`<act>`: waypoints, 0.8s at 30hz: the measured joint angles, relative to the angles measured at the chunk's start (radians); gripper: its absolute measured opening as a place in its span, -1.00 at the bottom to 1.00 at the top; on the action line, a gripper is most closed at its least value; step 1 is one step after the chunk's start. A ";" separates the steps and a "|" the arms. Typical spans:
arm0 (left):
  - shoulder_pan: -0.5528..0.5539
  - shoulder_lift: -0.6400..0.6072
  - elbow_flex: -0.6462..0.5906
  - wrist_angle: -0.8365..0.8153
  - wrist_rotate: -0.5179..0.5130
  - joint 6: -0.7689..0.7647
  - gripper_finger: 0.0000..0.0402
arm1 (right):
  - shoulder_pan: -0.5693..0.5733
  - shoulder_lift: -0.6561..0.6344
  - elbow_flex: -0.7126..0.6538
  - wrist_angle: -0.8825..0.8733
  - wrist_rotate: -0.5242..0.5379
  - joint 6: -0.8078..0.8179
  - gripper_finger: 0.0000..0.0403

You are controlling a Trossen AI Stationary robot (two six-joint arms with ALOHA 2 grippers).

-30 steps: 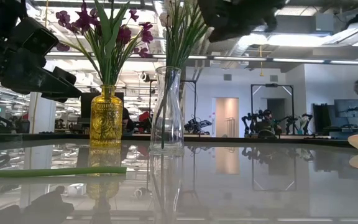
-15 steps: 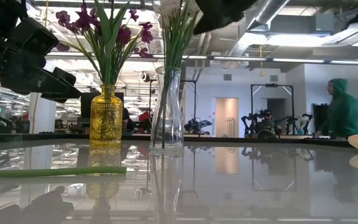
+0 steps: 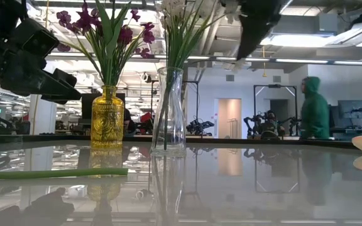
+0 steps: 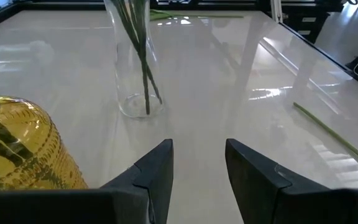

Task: Sort flowers into vase by color
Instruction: Put the white flower into the transparent vase, then put the right white tulip into the transparent vase

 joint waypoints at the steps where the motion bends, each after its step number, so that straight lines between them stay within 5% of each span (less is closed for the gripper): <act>1: 0.000 0.000 0.000 -0.003 0.000 0.000 -0.33 | -0.004 0.000 0.008 -0.029 -0.050 0.009 -0.91; 10: 0.000 0.000 0.000 -0.011 0.000 -0.002 -0.33 | 0.018 0.000 0.015 -0.178 -0.378 0.074 -0.91; 24: 0.000 0.000 0.000 -0.023 0.000 0.001 -0.33 | 0.253 -0.234 -0.023 -0.323 -0.206 0.573 -0.91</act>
